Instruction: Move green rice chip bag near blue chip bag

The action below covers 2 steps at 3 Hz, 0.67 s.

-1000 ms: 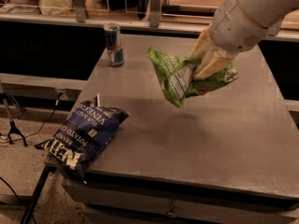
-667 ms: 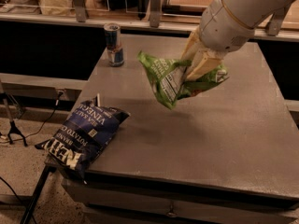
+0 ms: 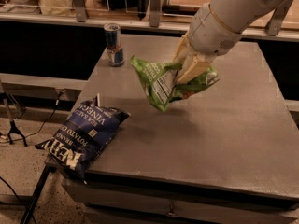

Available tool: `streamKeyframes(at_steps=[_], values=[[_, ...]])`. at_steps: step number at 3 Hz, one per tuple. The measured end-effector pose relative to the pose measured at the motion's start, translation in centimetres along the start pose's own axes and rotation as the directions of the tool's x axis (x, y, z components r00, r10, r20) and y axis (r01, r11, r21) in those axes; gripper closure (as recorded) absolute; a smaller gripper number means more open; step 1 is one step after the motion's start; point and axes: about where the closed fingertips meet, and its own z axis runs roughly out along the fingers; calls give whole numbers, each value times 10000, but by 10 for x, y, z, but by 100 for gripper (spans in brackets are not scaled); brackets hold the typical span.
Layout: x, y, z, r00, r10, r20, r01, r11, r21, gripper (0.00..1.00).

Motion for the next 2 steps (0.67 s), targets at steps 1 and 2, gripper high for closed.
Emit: streamKeyframes(at_steps=[1, 2], values=[[-2, 1, 11, 9999, -83, 85, 84, 9998, -155, 81], [4, 4, 22, 9999, -16, 141, 20, 9997, -257, 58]])
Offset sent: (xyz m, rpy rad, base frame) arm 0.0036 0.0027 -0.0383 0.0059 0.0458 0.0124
